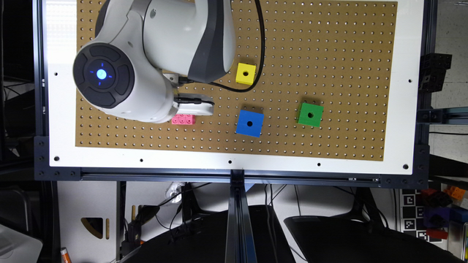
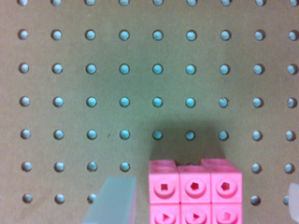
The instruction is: Pick up pink block.
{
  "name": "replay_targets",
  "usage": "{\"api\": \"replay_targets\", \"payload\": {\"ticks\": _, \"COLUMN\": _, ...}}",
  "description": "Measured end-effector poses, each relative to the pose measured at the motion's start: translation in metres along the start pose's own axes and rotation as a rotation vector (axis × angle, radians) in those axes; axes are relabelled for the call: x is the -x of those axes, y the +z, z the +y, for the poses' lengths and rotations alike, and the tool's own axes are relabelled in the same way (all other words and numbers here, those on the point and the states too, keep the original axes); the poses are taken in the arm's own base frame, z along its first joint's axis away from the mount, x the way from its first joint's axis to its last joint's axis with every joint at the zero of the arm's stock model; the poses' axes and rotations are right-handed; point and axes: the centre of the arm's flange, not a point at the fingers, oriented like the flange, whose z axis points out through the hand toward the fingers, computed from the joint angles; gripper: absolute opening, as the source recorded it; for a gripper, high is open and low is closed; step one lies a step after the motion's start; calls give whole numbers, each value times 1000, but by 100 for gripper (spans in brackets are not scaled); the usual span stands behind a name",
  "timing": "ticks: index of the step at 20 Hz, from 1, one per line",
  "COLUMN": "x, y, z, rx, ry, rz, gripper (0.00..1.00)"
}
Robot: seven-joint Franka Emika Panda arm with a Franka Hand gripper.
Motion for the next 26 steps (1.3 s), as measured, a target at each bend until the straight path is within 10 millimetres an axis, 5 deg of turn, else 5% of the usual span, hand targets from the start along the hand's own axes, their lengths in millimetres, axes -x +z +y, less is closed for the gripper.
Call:
{"api": "replay_targets", "payload": {"ticks": 3, "x": -2, "y": 6, "z": -4, "rx": 0, "ry": -3, "rz": -4, "gripper": 100}}
{"api": "replay_targets", "payload": {"ticks": 10, "x": -15, "y": 58, "z": -12, "rx": 4, "ry": -2, "rz": -19, "gripper": 100}}
{"api": "replay_targets", "payload": {"ticks": 23, "x": -17, "y": 73, "z": -13, "rx": 11, "ry": -1, "rz": -29, "gripper": 100}}
{"api": "replay_targets", "payload": {"ticks": 24, "x": -18, "y": 73, "z": -13, "rx": 10, "ry": 0, "rz": -28, "gripper": 0}}
{"api": "replay_targets", "payload": {"ticks": 26, "x": -18, "y": 73, "z": -13, "rx": 10, "ry": 0, "rz": -28, "gripper": 0}}
